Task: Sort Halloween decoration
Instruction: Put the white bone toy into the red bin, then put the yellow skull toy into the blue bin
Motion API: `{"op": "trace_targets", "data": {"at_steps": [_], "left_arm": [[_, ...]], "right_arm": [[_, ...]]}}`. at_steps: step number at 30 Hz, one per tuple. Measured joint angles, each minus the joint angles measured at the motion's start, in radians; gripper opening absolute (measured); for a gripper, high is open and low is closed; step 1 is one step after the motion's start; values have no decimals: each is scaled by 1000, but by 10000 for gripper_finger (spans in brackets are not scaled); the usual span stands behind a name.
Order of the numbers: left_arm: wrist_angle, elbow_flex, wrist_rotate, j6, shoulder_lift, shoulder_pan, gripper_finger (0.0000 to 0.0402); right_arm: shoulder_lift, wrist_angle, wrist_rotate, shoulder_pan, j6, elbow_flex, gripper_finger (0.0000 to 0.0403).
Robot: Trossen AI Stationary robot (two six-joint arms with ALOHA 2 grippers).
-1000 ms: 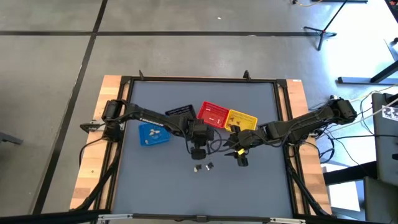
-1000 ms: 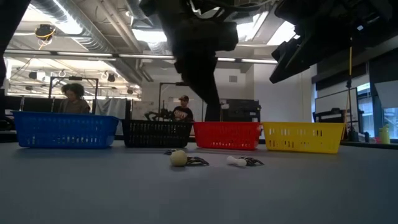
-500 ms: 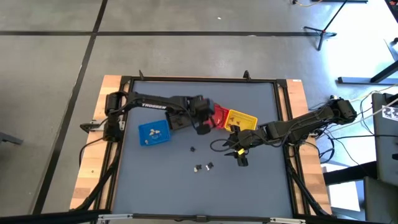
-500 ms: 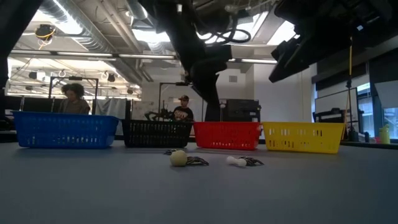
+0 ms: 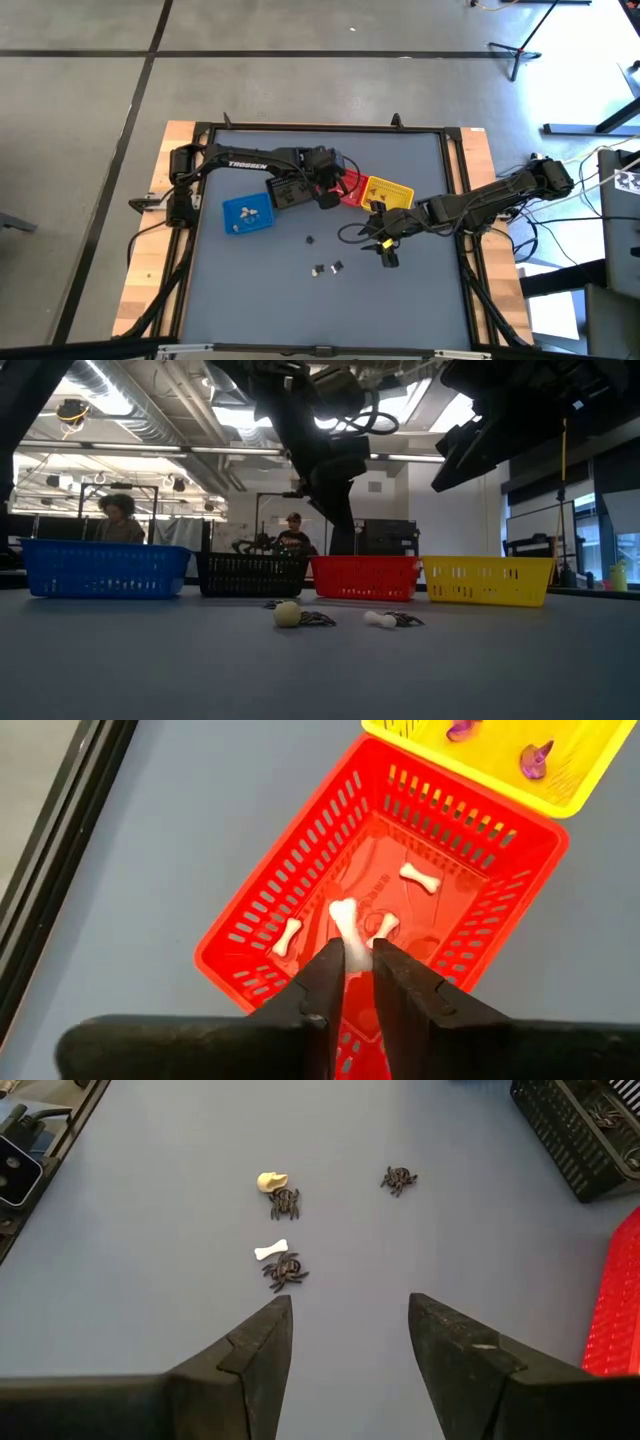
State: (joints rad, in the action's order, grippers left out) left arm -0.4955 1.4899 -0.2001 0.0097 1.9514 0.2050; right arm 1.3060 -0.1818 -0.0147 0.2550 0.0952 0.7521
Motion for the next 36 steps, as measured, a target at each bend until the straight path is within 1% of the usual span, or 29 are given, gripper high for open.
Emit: {"op": "trace_targets", "data": {"at_steps": [12, 19, 22, 27, 29, 33, 36], "left_arm": [[34, 0, 0, -2, -1, 0, 108], [36, 0, 10, -7, -1, -3, 111], [36, 0, 73, -28, -1, -4, 110], [27, 0, 254, -32, -2, -15, 111], [-4, 0, 303, -32, -2, -24, 111], [-112, 0, 345, -33, -2, -52, 111], [-199, 0, 348, -32, -2, -82, 111]], "right_arm": [[0, 1, 0, 0, 2, 0, 200], [0, 1, 0, 0, 3, 0, 200], [0, 1, 0, 0, 3, 0, 200], [0, 1, 0, 0, 3, 0, 200], [0, 1, 0, 0, 3, 0, 200], [0, 1, 0, 0, 3, 0, 200], [0, 1, 0, 0, 3, 0, 200]]}}
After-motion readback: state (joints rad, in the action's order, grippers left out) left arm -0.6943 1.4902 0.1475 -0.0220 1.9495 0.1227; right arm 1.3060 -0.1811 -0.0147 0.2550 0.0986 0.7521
